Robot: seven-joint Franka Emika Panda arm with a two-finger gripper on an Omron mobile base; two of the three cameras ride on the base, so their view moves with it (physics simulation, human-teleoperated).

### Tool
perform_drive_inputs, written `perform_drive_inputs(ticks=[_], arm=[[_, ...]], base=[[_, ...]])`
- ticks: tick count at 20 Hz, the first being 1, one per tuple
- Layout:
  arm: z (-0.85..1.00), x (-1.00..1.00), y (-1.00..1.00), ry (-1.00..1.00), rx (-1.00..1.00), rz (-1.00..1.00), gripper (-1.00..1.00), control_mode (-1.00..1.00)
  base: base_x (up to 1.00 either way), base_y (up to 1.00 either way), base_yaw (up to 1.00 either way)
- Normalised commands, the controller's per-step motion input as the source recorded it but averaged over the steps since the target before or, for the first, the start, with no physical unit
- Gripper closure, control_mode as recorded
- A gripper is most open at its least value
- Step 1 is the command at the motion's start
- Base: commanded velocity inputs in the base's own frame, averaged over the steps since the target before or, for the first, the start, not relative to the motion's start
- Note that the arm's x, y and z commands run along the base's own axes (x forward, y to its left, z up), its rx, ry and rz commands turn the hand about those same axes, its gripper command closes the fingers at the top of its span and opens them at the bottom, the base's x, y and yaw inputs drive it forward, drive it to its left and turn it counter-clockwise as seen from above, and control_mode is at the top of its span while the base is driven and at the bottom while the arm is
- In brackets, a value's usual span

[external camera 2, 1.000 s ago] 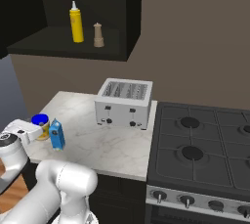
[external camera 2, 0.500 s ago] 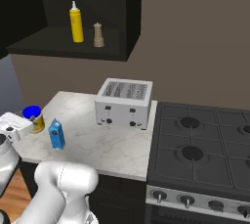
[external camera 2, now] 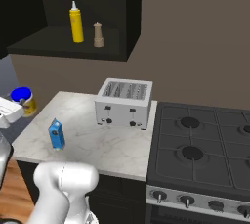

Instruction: There are various items on the counter. Only move the condiments/shakers into the cabinet.

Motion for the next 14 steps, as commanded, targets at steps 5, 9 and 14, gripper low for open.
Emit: perform_drive_inputs(ticks=[5,9,14], arm=[[1.00,-0.44,0.00,0.00,-0.04,0.01,1.00,-1.00],[1.00,-0.67,0.00,0.00,-0.03,0.01,1.00,-1.00],[1.00,-0.51,-0.05,-0.02,-0.04,0.00,1.00,-1.00]], base=[[0.00,0.00,0.00],[0.00,0.00,0.00],[0.00,0.00,0.00]])
